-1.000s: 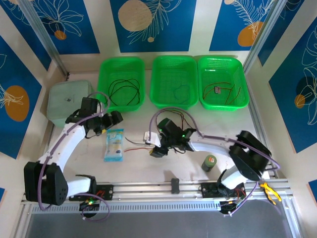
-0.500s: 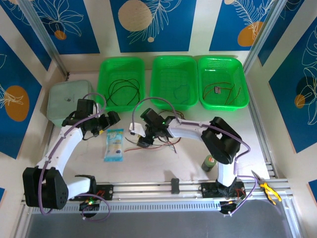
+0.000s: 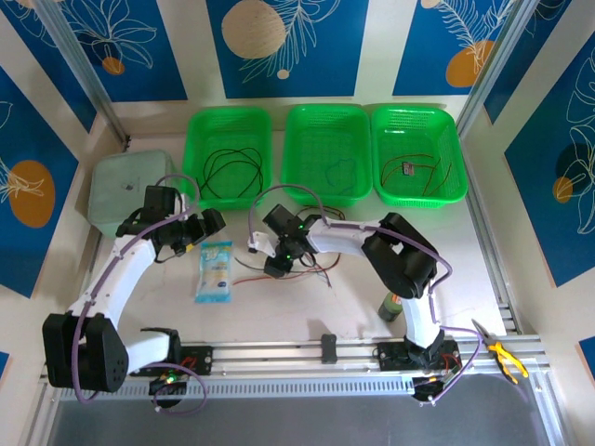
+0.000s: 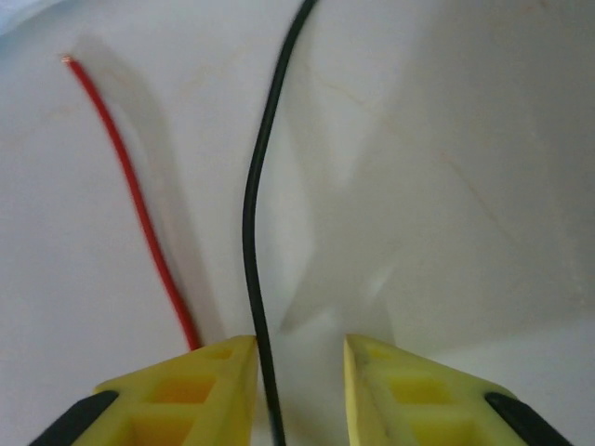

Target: Untangle the cables

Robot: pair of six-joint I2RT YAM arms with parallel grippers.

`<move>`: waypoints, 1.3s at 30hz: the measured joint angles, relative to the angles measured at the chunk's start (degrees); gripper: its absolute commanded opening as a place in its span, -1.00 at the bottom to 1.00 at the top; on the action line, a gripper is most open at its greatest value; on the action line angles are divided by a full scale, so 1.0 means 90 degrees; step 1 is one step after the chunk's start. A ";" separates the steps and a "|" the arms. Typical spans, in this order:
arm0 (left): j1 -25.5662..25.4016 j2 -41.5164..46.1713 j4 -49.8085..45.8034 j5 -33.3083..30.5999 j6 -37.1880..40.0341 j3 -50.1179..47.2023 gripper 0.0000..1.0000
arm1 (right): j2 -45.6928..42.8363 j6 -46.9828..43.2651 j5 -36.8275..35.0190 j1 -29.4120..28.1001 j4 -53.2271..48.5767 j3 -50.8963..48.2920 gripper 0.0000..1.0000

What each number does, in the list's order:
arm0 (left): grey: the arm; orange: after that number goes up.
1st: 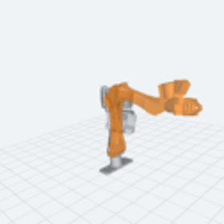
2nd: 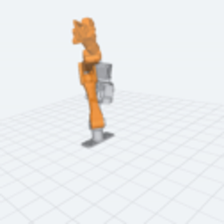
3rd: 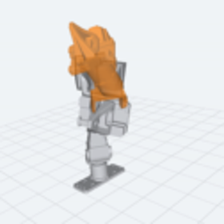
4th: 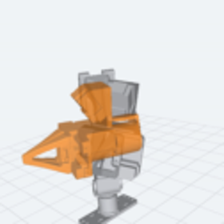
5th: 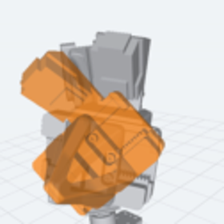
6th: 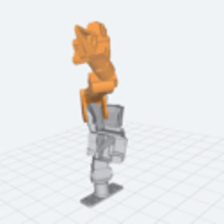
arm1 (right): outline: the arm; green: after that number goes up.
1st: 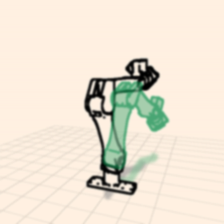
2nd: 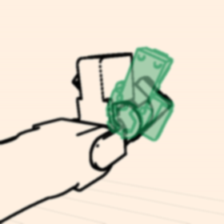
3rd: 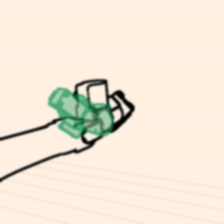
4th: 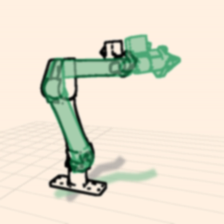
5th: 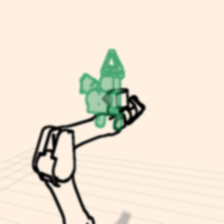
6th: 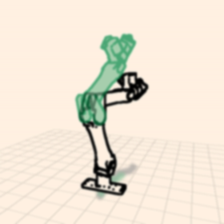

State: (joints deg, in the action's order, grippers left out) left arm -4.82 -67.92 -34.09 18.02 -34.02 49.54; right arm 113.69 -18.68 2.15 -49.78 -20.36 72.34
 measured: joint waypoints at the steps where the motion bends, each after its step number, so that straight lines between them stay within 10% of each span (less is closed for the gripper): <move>1: 0.0000 0.0000 0.0000 0.0000 0.0000 0.0000 0.92 | 0.0015 0.0017 -0.0005 0.0012 0.0017 0.0002 -0.47; 13: 0.0000 0.0000 -0.0007 0.0002 0.0002 0.0000 0.91 | 0.0046 0.0129 -0.0318 -0.0056 0.0134 0.0034 -1.00; 39: -0.0039 0.0588 -0.0593 -0.0221 0.0772 0.0816 0.92 | -0.3490 0.0964 -0.0913 0.0313 0.1671 -0.0770 -1.00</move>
State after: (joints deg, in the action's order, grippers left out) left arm -5.17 -62.63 -39.42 16.03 -27.07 56.88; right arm 82.28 -10.00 -6.07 -46.96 -5.32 65.41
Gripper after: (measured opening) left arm 0.959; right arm 0.052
